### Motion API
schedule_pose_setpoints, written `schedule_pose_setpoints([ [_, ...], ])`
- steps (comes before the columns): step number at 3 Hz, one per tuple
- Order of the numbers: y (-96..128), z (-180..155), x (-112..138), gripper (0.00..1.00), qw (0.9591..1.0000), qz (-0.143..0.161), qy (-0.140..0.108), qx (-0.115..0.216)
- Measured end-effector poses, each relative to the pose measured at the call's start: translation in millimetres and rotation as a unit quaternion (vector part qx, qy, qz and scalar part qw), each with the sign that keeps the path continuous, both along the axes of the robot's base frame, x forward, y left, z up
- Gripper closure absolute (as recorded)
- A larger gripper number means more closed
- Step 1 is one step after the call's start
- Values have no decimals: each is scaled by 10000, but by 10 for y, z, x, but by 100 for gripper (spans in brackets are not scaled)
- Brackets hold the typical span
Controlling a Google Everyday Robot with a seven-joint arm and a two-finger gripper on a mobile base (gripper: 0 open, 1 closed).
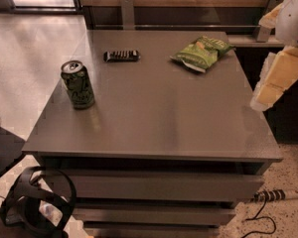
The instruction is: Pick green jalapeno chip bag
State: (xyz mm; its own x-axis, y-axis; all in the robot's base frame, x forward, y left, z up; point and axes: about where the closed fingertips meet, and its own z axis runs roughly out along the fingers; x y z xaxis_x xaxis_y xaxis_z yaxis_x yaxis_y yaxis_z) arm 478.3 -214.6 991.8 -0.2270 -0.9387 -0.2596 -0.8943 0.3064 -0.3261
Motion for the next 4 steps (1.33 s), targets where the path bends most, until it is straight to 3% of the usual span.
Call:
schedule_pose_setpoints([
  [1, -20, -4, 574, 0, 9987, -218, -338, 315],
  [2, -66, -4, 1172, 0, 9942, -489, -660, 694],
  [3, -109, -61, 1610, 0, 9880, -875, -836, 954],
  [4, -168, -201, 2005, 0, 9811, -1299, -837, 1160],
])
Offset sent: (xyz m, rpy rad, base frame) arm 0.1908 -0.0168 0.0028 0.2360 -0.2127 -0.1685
